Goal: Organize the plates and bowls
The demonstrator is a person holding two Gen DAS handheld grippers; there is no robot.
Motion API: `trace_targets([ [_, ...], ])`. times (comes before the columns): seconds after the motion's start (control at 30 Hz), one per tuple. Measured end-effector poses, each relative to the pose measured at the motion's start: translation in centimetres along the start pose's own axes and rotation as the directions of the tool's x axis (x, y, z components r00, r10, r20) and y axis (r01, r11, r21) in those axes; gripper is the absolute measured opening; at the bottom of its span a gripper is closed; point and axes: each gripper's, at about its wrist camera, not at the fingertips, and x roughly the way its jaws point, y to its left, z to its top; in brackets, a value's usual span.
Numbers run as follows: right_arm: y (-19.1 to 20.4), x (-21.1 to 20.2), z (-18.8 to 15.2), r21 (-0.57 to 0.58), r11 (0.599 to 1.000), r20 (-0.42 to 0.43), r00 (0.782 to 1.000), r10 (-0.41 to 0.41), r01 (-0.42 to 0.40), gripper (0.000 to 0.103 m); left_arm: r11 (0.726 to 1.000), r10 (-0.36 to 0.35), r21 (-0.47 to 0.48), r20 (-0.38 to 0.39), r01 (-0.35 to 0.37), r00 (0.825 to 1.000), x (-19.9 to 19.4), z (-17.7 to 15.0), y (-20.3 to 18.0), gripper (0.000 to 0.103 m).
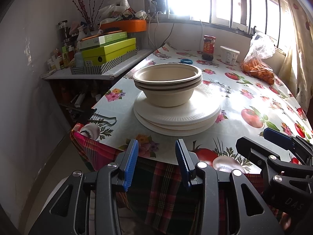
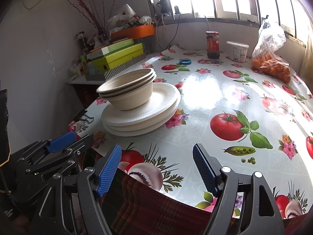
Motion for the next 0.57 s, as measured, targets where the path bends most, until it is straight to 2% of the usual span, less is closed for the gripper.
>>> trace_targets([
  [0.27, -0.7, 0.1, 0.2, 0.008, 1.000, -0.001, 1.000, 0.000, 0.000, 0.076, 1.000, -0.017, 0.008, -0.001, 0.017, 1.000, 0.4, 0.1, -0.1, 0.041],
  [0.57, -1.3, 0.5, 0.4, 0.016, 1.000, -0.002, 1.000, -0.001, 0.001, 0.077, 1.000, -0.005, -0.012, -0.012, 0.005, 1.000, 0.9, 0.2, 0.3, 0.041],
])
